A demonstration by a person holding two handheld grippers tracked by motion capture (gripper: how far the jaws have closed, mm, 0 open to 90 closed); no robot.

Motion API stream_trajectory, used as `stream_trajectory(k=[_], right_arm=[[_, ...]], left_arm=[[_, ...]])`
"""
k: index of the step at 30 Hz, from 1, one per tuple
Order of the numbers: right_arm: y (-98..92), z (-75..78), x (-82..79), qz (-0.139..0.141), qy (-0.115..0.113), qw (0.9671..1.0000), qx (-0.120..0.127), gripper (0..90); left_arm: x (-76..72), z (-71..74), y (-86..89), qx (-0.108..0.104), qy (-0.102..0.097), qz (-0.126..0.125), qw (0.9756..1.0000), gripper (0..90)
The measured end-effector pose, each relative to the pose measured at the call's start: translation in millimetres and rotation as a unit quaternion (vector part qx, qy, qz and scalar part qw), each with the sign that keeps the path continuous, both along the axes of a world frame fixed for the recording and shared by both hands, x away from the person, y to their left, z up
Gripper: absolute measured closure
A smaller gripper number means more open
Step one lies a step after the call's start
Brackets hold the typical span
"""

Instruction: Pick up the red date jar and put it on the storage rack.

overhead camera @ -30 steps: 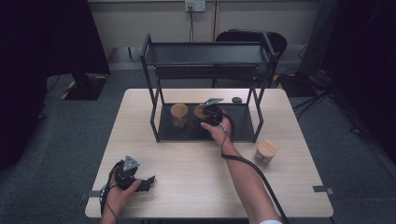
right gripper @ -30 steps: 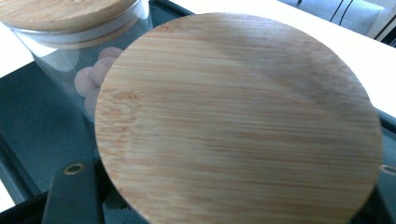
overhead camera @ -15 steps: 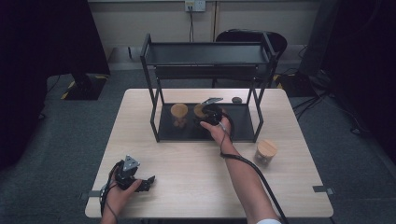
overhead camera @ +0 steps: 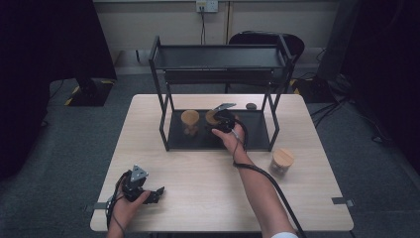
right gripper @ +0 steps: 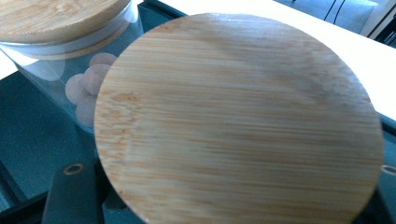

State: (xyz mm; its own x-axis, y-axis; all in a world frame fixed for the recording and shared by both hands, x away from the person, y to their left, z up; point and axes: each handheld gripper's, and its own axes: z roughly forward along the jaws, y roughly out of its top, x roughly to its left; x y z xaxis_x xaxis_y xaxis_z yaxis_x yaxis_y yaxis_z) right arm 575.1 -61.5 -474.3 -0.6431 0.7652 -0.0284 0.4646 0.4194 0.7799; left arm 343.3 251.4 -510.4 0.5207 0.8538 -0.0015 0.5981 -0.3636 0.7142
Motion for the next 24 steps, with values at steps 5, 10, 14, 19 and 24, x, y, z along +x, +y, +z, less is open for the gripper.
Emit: stream_trajectory(k=[5, 10, 14, 19, 24], right_arm=[[1.6, 0.7, -0.8, -0.005, 0.003, 1.0, -0.004, 17.6], [1.2, 2.1, -2.3, -0.009, 0.012, 0.9999, -0.006, 9.3], [0.1, 5.8, -4.0, -0.01, 0.013, 0.9999, -0.002, 7.9], [-1.7, 9.8, -7.4, -0.01, 0.012, 0.9999, 0.001, 5.7], [-4.8, 13.0, -12.7, -0.01, 0.01, 0.9999, 0.008, 3.6]], left_arm=[[0.0, 0.0, 0.2, 0.0, 0.0, -0.001, 1.0, 0.3], [0.0, 0.0, 0.3, 0.0, 0.0, -0.001, 1.0, 0.4], [0.0, 0.0, 0.3, 0.0, 0.0, -0.001, 1.0, 0.4], [0.0, 0.1, 0.4, 0.0, 0.0, -0.002, 1.0, 0.4], [0.0, 0.0, 0.5, 0.0, 0.0, -0.003, 1.0, 0.4]])
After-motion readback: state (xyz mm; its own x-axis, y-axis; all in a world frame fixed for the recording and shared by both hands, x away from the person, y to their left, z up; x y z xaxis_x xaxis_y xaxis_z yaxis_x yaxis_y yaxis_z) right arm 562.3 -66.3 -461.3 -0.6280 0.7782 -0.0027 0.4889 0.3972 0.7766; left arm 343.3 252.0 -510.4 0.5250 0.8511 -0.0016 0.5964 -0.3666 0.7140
